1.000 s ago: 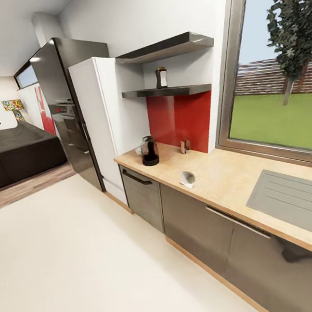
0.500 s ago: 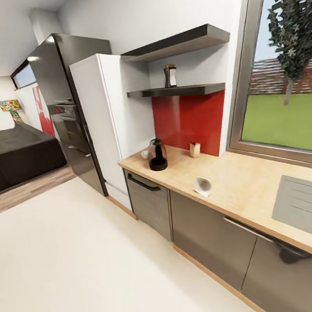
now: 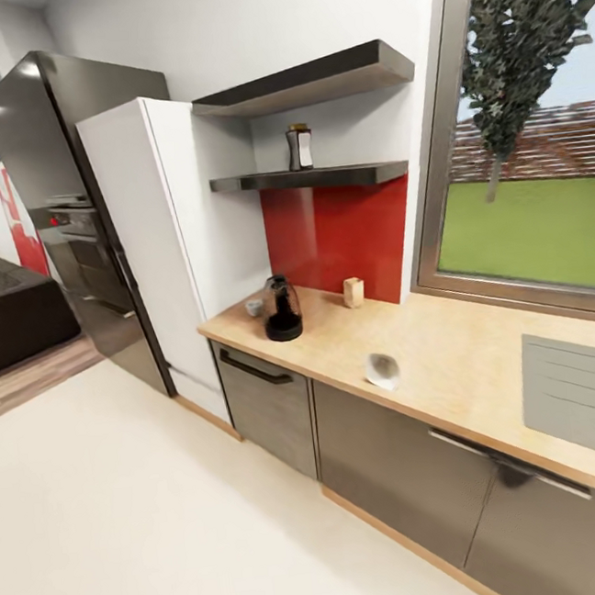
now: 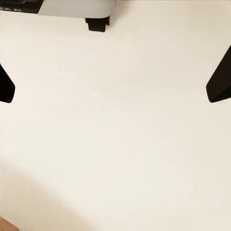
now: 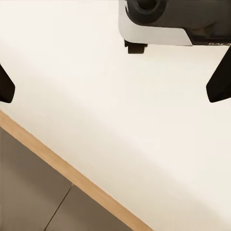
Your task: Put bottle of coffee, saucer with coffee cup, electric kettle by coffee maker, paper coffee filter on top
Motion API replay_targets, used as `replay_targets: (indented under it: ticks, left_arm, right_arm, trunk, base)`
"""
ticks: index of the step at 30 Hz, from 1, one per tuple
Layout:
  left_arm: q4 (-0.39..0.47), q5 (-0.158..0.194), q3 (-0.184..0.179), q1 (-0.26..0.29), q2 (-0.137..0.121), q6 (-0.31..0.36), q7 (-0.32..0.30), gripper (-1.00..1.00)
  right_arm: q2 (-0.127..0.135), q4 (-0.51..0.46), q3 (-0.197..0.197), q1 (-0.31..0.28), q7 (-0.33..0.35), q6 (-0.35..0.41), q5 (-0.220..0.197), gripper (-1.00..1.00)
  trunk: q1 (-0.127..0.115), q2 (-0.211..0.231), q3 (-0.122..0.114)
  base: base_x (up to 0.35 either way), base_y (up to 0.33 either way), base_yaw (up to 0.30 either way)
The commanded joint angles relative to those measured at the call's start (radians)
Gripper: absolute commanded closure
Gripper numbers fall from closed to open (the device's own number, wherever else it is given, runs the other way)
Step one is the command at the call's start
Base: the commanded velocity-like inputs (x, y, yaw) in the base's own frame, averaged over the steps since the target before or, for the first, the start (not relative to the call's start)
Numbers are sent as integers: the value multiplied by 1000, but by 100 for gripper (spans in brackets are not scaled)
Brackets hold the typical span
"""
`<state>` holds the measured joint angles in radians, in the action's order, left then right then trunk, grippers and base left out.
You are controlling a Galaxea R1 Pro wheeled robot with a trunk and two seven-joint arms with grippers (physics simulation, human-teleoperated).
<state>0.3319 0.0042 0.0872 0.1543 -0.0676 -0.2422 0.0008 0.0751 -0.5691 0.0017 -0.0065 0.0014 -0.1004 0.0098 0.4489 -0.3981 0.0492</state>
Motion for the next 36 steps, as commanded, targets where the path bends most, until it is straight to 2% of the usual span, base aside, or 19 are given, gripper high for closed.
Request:
replay_targets:
  ticks: [1,6,18,27,30,33,36]
  left_arm:
    - [-1,0,2,1,0,-3,0,-100]
    - [-1,0,2,1,0,-3,1,-100]
    - [-2,-1,2,0,-2,-3,1,-100]
    - [-2,-8,3,0,-8,-1,1,-100]
    - [-34,-15,-2,0,-15,4,-2,-100]
    - [-107,-17,-7,-1,-36,4,-2,-100]
    - [-168,-18,-8,0,-59,11,-2,-100]
  right_arm:
    - [0,0,0,-1,0,-2,1,-100]
    - [0,0,1,-1,0,-2,1,-100]
    - [-1,0,0,-1,2,-2,0,-100]
    - [-8,-11,0,-1,1,-2,-5,-100]
    - [-9,-7,0,-1,1,-1,-5,-100]
    - [-20,-9,1,-1,3,-2,-5,-100]
    - [-68,-21,3,-1,2,-2,-3,-100]
  trunk:
    - [1,-2,2]
    - [1,-2,2]
    - [1,-2,2]
    - [1,-2,2]
    - [1,-2,2]
    - [1,-2,2]
    - [1,-2,2]
  base:
    - [274,234,-280]
    - [180,153,-280]
    - [9,7,-277]
    - [0,0,-57]
    - [0,0,-8]
    - [0,0,-2]
    - [0,0,0]
